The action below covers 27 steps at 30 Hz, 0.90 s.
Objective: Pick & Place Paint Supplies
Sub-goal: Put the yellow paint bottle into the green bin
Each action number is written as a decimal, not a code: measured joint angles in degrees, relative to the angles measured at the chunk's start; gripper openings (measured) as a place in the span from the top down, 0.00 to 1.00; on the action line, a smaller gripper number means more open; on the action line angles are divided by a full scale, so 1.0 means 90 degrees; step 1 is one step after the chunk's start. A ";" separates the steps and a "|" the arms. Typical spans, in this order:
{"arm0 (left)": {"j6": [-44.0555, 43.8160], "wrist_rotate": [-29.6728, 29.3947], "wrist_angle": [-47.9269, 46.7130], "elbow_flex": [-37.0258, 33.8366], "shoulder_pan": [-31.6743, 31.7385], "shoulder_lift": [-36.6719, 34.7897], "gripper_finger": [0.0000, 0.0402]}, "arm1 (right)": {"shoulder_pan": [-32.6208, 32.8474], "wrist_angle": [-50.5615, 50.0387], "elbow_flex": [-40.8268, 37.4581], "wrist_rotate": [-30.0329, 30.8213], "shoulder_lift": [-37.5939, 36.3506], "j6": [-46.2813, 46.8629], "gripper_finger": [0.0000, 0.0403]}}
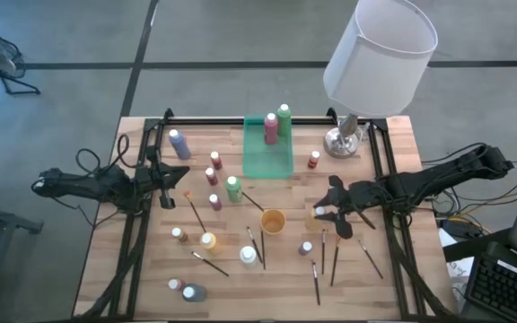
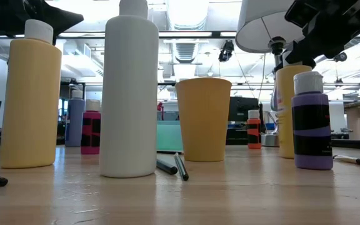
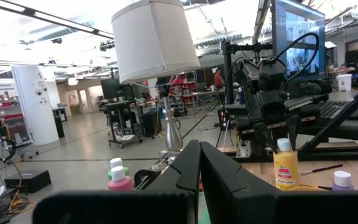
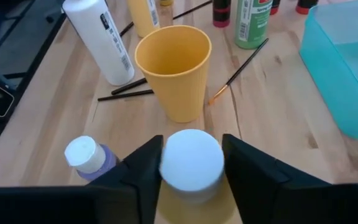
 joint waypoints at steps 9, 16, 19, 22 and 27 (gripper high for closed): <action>0.0001 0.0000 0.0002 0.0001 0.0000 -0.0001 0.96 | 0.0001 -0.0016 -0.0002 0.0076 -0.0048 0.0032 0.72; 0.0001 0.0001 0.0001 0.0001 0.0000 0.0000 0.96 | -0.0001 -0.0018 -0.0012 0.0339 -0.0048 0.0024 0.67; 0.0001 0.0002 0.0002 0.0001 0.0000 0.0002 0.96 | -0.0001 -0.0018 -0.0012 0.0353 -0.0047 0.0012 0.70; 0.0001 0.0000 0.0000 0.0001 0.0000 0.0000 0.96 | -0.0001 -0.0004 -0.0012 0.0352 -0.0047 0.0012 0.72; 0.0001 0.0000 0.0002 0.0001 0.0000 0.0001 0.96 | 0.0001 0.0016 -0.0015 0.0462 -0.0047 0.0017 0.71</action>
